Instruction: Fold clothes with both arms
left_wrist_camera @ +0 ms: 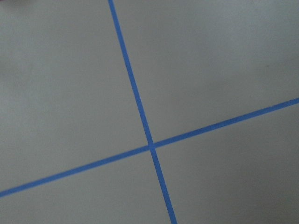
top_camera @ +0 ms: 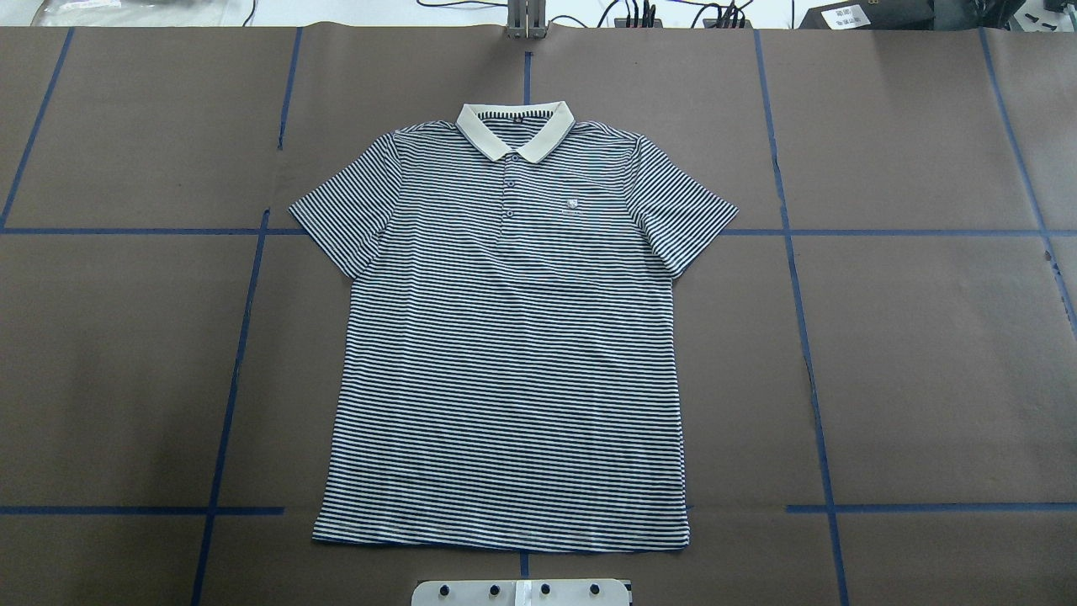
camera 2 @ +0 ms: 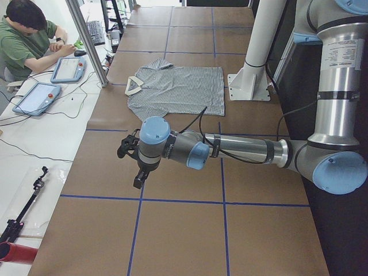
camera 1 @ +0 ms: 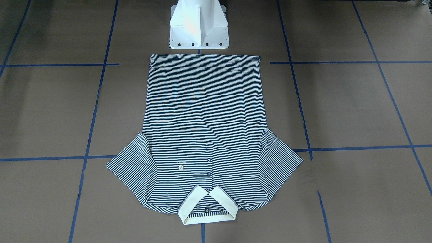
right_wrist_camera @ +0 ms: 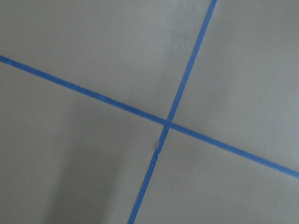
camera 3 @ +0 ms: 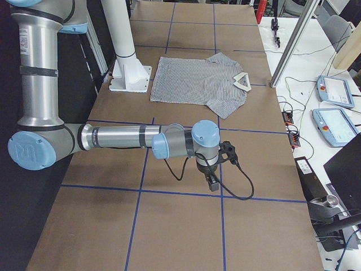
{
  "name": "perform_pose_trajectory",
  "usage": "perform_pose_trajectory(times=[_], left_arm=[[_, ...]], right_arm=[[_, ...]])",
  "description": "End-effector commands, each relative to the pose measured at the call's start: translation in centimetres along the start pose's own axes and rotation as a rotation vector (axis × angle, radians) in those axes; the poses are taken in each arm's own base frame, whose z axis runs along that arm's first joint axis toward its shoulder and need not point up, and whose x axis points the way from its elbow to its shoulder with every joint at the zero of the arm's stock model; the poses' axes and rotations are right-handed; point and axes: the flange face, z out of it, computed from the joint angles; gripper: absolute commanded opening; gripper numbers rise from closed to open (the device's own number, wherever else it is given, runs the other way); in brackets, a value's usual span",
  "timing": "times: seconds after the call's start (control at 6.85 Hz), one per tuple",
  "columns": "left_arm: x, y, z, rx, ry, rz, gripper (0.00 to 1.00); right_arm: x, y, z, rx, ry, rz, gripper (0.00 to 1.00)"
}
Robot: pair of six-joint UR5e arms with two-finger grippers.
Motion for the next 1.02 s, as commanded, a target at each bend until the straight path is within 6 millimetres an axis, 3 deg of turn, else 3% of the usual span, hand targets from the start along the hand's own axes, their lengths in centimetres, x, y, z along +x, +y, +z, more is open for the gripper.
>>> perform_pose_trajectory(times=[0.0, 0.15, 0.29, 0.44, 0.58, 0.88], left_arm=[[0.9, -4.7, -1.3, 0.182, -0.012, 0.18, 1.0], [0.6, -6.9, -0.9, 0.239, -0.012, 0.239, 1.0], [0.7, -7.1, -0.8, 0.246, -0.007, 0.208, 1.0], [1.0, -7.5, -0.9, 0.251, 0.001, 0.18, 1.0], [1.3, -7.6, -0.7, 0.257, 0.005, 0.19, 1.0], [1.7, -7.7, -0.6, 0.261, 0.008, 0.2, 1.0]], right_arm=[[-0.4, -2.3, -0.5, 0.074, -0.007, 0.004, 1.0], [-0.9, -2.4, -0.3, 0.084, -0.093, 0.024, 1.0], [-1.8, -4.8, -1.7, 0.117, -0.093, 0.007, 1.0], [-4.2, -7.2, -0.9, 0.101, -0.117, 0.079, 1.0], [-8.5, -11.0, -0.3, 0.094, -0.15, 0.153, 1.0], [-16.9, -15.6, 2.6, 0.194, -0.146, 0.277, 1.0]])
